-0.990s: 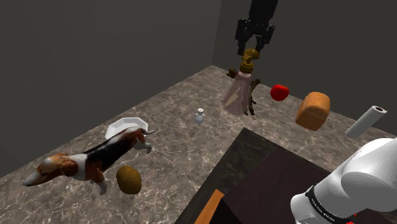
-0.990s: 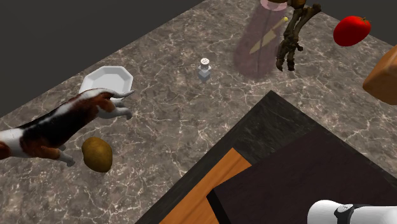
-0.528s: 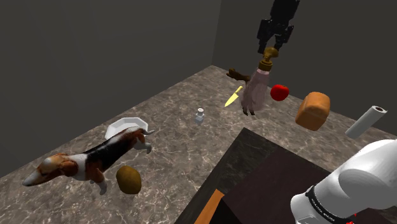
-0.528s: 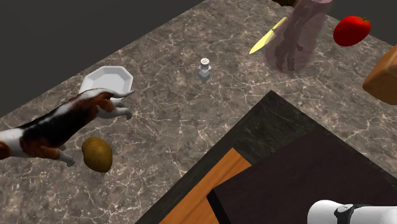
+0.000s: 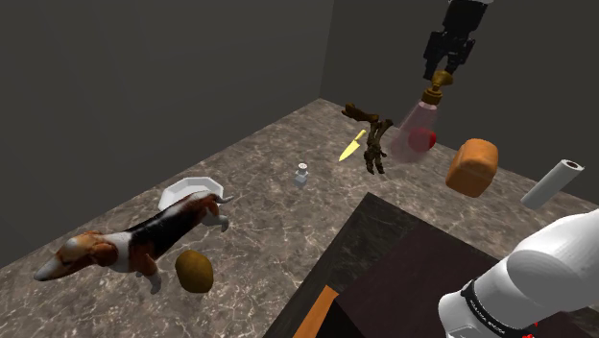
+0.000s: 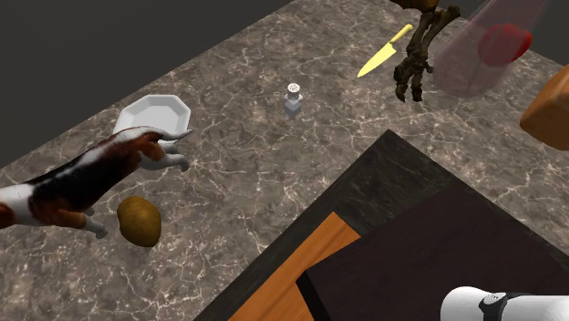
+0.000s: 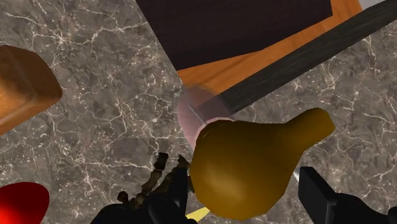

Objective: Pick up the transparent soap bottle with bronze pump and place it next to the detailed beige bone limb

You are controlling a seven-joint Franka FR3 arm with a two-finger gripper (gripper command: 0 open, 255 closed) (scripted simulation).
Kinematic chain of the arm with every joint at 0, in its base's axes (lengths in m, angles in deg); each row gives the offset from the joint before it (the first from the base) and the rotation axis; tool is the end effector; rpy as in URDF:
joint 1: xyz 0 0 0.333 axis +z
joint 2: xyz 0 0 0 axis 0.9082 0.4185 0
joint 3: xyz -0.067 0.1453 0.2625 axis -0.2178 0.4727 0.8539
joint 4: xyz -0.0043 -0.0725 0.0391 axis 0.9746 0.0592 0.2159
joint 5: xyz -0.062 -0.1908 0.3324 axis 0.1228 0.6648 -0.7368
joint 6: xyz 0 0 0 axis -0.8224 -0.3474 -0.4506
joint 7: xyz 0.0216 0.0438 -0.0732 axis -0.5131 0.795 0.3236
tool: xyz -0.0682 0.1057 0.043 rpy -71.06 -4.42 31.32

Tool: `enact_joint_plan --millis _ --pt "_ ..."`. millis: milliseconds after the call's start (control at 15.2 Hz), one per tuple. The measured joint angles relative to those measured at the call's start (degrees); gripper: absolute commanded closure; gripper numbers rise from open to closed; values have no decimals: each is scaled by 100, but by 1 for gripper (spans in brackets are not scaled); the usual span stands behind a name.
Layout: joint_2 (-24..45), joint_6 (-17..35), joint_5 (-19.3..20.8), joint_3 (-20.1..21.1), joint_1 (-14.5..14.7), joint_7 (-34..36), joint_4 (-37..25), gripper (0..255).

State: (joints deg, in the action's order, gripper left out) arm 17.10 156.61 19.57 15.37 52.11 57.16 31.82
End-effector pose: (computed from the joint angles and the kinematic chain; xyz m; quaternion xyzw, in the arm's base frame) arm 0.4163 -0.1699 0.6051 -0.9905 0.1074 0.0536 0.0676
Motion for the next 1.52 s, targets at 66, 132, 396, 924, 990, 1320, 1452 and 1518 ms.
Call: enact_joint_plan --millis 66,132,396,924,990,1320,1452,1518 --pt "-14 22 41 -84 -53 -139 46 255" --pt "21 -15 77 -175 -106 -284 -14 255" --pt "211 -60 206 -545 -322 -879 -214 255" --pt "541 59 316 -1012 -609 -1661 -379 255" --pt "512 139 327 -1017 -615 -1673 -270 255" --pt "447 547 350 -1016 -620 -1677 200 255" --pt "405 692 363 -1014 -623 -1674 384 255" --pt "387 772 366 -1008 -621 -1663 481 255"
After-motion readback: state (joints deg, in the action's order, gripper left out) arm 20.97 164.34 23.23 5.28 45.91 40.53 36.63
